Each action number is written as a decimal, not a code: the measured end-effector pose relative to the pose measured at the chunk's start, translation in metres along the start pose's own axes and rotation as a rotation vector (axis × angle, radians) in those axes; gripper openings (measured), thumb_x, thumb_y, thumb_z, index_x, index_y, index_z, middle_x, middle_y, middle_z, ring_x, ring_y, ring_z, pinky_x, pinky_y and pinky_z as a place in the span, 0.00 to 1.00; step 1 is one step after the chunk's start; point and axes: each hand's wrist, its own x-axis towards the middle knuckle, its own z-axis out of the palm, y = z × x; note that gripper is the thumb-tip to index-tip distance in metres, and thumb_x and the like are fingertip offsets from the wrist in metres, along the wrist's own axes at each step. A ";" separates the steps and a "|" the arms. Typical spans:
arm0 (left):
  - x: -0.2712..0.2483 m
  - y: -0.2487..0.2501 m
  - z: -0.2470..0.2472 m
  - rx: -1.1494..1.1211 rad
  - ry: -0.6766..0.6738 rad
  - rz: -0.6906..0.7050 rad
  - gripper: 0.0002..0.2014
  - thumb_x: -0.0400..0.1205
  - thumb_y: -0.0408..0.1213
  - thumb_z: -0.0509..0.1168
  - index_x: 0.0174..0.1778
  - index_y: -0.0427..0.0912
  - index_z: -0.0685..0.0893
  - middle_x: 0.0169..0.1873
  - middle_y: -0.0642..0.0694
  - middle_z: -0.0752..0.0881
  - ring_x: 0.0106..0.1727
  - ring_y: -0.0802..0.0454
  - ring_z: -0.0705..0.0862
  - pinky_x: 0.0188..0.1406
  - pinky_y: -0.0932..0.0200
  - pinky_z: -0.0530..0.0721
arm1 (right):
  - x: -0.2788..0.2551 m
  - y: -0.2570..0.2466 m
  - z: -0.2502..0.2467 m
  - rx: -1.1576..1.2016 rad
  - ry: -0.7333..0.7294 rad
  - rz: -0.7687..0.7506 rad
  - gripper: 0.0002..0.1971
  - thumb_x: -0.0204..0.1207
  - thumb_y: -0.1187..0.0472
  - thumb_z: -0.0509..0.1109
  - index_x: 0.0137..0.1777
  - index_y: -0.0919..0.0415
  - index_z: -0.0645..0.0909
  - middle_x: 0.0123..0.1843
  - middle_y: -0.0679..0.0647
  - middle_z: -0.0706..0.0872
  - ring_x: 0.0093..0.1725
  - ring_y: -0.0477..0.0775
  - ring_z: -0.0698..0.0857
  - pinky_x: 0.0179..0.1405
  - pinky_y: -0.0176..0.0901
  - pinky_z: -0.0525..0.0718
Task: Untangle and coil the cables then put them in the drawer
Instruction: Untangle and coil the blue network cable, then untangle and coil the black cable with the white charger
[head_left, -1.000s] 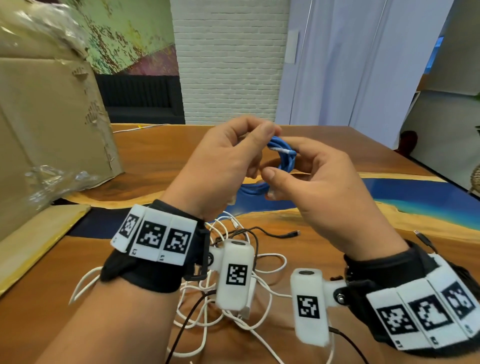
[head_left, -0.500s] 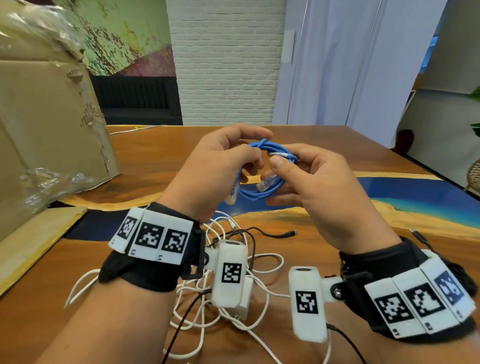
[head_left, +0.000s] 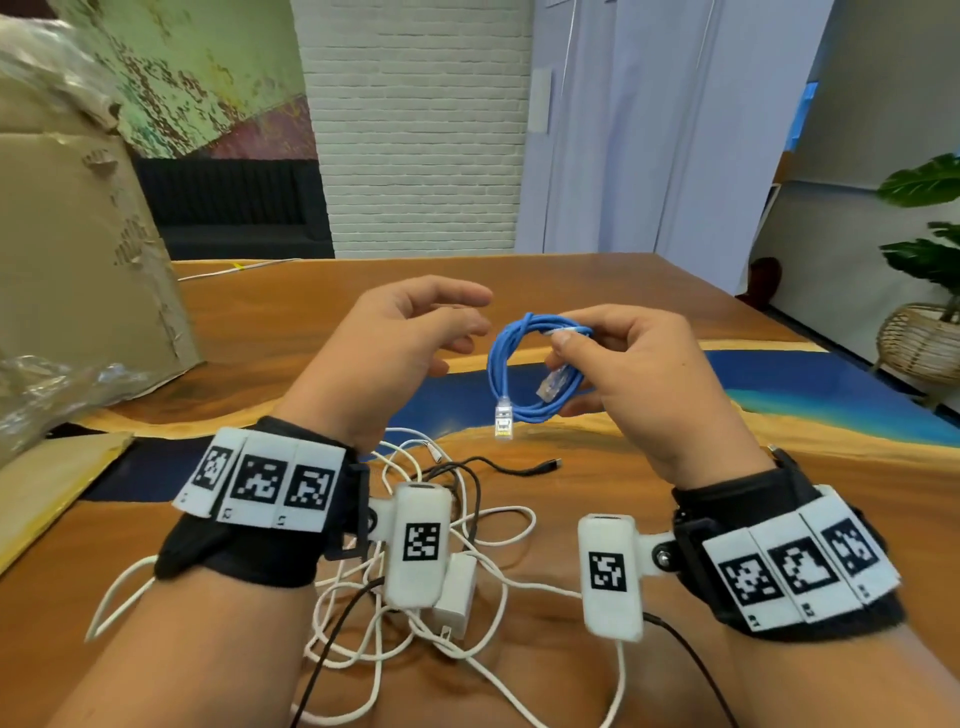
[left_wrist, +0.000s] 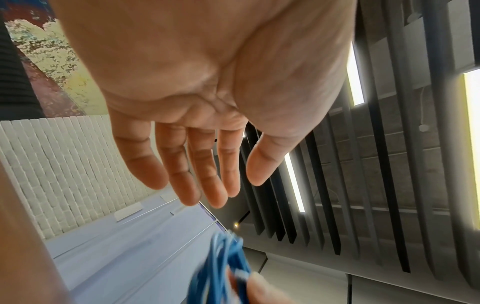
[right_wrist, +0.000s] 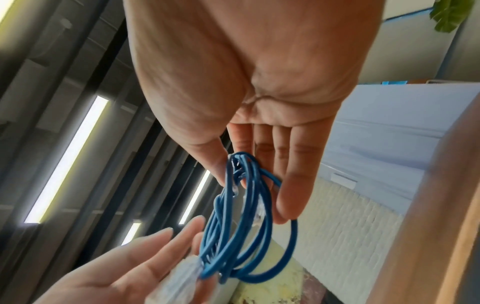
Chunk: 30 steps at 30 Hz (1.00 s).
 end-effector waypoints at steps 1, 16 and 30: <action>0.001 0.000 -0.002 0.004 0.008 0.004 0.07 0.82 0.37 0.71 0.53 0.51 0.92 0.49 0.44 0.94 0.48 0.53 0.88 0.55 0.50 0.83 | 0.001 0.003 -0.007 -0.033 0.014 0.013 0.06 0.84 0.63 0.73 0.53 0.55 0.91 0.41 0.59 0.93 0.41 0.59 0.94 0.35 0.52 0.93; 0.003 -0.001 -0.016 0.000 -0.105 0.132 0.16 0.72 0.54 0.69 0.48 0.51 0.93 0.29 0.47 0.87 0.31 0.51 0.84 0.46 0.47 0.84 | 0.042 0.081 -0.133 -0.922 -0.149 0.655 0.12 0.82 0.58 0.73 0.49 0.70 0.89 0.40 0.63 0.92 0.34 0.58 0.89 0.24 0.39 0.81; 0.009 -0.007 -0.031 -0.005 -0.093 0.151 0.17 0.72 0.55 0.69 0.50 0.50 0.93 0.30 0.44 0.86 0.32 0.48 0.84 0.37 0.58 0.88 | 0.053 0.091 -0.133 -1.185 -0.193 0.699 0.12 0.81 0.55 0.76 0.43 0.63 0.81 0.41 0.58 0.87 0.47 0.61 0.91 0.42 0.48 0.87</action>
